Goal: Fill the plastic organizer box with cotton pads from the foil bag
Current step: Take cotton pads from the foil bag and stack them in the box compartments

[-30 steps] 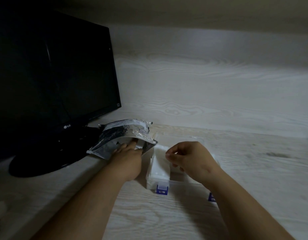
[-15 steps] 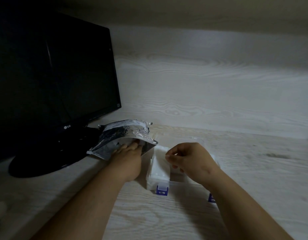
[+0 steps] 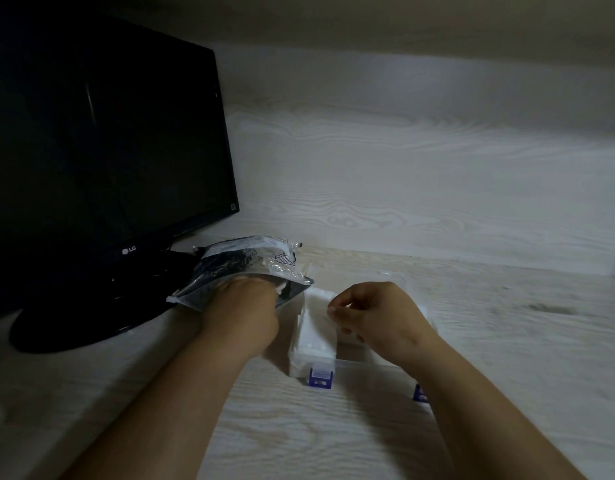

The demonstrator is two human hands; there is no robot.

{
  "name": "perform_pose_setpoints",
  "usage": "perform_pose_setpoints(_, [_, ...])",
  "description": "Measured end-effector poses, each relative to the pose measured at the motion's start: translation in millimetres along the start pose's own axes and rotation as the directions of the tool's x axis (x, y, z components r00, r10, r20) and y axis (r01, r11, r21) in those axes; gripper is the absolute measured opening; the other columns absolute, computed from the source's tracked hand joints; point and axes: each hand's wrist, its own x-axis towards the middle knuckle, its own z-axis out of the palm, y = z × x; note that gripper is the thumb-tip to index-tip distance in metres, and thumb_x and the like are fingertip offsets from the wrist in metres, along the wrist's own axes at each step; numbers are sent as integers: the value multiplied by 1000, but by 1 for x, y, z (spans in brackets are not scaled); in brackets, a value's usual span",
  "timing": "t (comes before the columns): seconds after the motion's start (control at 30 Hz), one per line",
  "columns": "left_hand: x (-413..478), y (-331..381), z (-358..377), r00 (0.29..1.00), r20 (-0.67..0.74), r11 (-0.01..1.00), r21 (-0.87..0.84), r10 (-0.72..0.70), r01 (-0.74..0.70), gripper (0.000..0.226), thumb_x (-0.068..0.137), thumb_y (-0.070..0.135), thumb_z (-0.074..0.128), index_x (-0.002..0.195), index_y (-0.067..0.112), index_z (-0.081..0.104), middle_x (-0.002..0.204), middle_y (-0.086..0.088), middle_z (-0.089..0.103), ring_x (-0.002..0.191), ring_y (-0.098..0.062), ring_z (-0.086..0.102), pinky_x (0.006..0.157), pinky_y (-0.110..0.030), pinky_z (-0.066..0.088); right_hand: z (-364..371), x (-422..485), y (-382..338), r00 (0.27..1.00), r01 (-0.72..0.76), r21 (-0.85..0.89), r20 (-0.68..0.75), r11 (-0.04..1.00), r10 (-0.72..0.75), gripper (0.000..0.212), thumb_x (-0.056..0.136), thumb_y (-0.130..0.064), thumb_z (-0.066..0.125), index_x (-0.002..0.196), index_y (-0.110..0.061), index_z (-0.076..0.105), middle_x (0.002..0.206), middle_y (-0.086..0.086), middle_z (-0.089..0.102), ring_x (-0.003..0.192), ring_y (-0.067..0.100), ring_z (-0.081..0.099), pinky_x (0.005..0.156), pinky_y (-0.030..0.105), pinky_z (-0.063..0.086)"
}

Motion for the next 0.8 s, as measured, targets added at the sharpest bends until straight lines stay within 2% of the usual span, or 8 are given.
perform_pose_setpoints(0.07, [0, 2, -5, 999, -38, 1000, 18, 4, -3, 31, 82, 21, 58, 108, 24, 73, 107, 0, 70, 104, -21, 63, 90, -31, 51, 0, 0, 0, 1000, -3, 4, 1, 1000, 3, 7, 87, -18, 71, 82, -15, 75, 55, -9, 63, 43, -3, 56, 47, 10, 42])
perform_pose_setpoints(0.2, [-4, 3, -14, 979, -201, 991, -137, -25, -3, 20, 78, 9, 64, 90, 23, 74, 98, 2, 71, 97, -26, 61, 81, -32, 47, 0, 0, 0, 1000, 2, -10, 3, 1000, -2, 7, 87, -19, 71, 81, -17, 75, 59, -7, 66, 46, -3, 56, 48, 10, 43])
perform_pose_setpoints(0.3, [-7, 3, -17, 958, -281, 967, -252, -47, -26, 25, 70, -1, 65, 73, 23, 59, 80, 1, 64, 81, -28, 57, 66, -32, 40, 0, 1, 1, 1000, 12, -36, -6, 999, -12, 9, 87, -21, 70, 79, -21, 75, 59, -7, 67, 48, -3, 58, 51, 11, 45])
perform_pose_setpoints(0.37, [-9, 5, -20, 950, -296, 943, -332, -102, -2, 27, 77, 1, 62, 78, 24, 48, 83, 4, 55, 79, -23, 52, 65, -30, 36, 0, 0, 1, 1000, 11, -32, -11, 999, -12, 9, 87, -21, 70, 79, -21, 74, 59, -7, 66, 46, -3, 56, 49, 11, 43])
perform_pose_setpoints(0.47, [-8, 8, -22, 938, -297, 887, -461, -180, 25, 22, 87, 5, 57, 86, 22, 43, 89, 5, 49, 82, -21, 50, 66, -32, 37, 0, 1, 0, 1000, 15, -42, -23, 999, -16, 9, 87, -22, 70, 79, -21, 74, 62, -7, 67, 46, -3, 54, 51, 13, 46])
perform_pose_setpoints(0.6, [-6, 11, -24, 903, -315, 732, -681, -293, 0, 20, 87, 6, 63, 87, 22, 51, 84, 10, 56, 83, -16, 58, 68, -34, 49, -1, 3, 1, 994, 45, -37, -99, 998, -48, 11, 86, -23, 70, 76, -25, 74, 67, -10, 69, 56, -1, 58, 61, 20, 50])
perform_pose_setpoints(0.7, [-4, 14, -27, 926, -220, 570, -822, -306, -7, 29, 85, 5, 68, 83, 32, 57, 88, 13, 63, 85, -8, 62, 71, -26, 51, -3, 3, 1, 979, 85, -2, -186, 996, -84, 8, 86, -22, 70, 79, -24, 70, 73, -9, 70, 64, 1, 60, 64, 21, 48])
perform_pose_setpoints(0.8, [-3, 21, -26, 966, -86, 412, -911, -242, 22, 31, 84, -1, 68, 82, 30, 63, 86, 7, 67, 80, -7, 64, 63, -19, 53, -4, 4, 1, 972, 120, 70, -213, 990, -102, 9, 86, -20, 70, 82, -19, 63, 77, -4, 70, 65, 8, 60, 69, 31, 51])
